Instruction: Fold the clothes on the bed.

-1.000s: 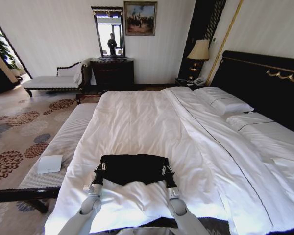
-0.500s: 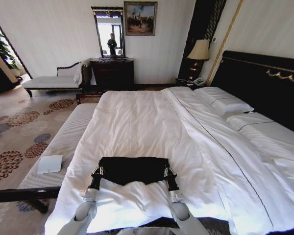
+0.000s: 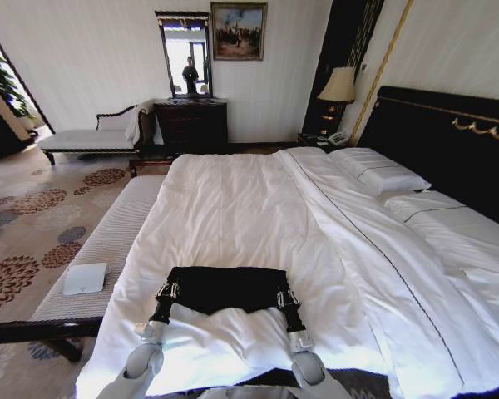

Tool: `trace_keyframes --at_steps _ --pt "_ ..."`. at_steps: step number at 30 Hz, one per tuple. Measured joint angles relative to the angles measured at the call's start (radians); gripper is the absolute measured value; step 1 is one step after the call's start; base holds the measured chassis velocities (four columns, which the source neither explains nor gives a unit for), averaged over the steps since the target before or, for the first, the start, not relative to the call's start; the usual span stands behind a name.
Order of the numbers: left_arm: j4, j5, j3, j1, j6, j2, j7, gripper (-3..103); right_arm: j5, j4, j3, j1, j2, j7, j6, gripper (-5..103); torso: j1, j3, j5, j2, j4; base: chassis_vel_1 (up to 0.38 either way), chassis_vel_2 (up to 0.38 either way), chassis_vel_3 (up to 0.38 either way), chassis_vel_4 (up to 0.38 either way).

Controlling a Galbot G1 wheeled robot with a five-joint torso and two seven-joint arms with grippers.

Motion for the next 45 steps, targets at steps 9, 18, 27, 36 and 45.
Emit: trace_keyframes --at_steps 9,18,27,36,45 --pt "-0.184 -0.088 -0.115 0.062 0.087 0.064 0.013 66 0.177 0.168 0.06 -0.05 -0.067 -0.081 -0.002 61 0.0 0.0 0.0 0.0 0.0002 0.0 0.0 0.0 0.0" --pt "-0.145 -0.127 0.046 -0.183 0.269 0.182 -0.037 97 0.271 0.171 0.085 0.082 -0.198 -0.197 -0.193 97 0.0 0.0 0.0 0.0 -0.0002 0.0 0.0 0.0 0.0" --pt "-0.087 -0.12 0.273 -0.323 0.319 0.187 -0.075 100 0.461 0.189 -0.06 0.22 -0.248 -0.154 -0.427 100 0.0 0.0 0.0 0.0 -0.0002 0.0 0.0 0.0 0.0" --pt "-0.04 -0.057 0.353 -0.324 0.321 0.134 -0.087 100 0.524 0.153 -0.294 0.336 -0.217 -0.163 -0.484 100 0.0 0.0 -0.0001 0.0 0.0 0.0 0.0 0.0 0.0" --pt "0.02 0.011 0.296 -0.278 0.271 0.096 -0.074 100 0.517 0.047 -0.408 0.362 -0.109 -0.177 -0.459 100 0.0 0.0 -0.0002 0.0 0.0003 0.0 0.0 0.0 0.0"
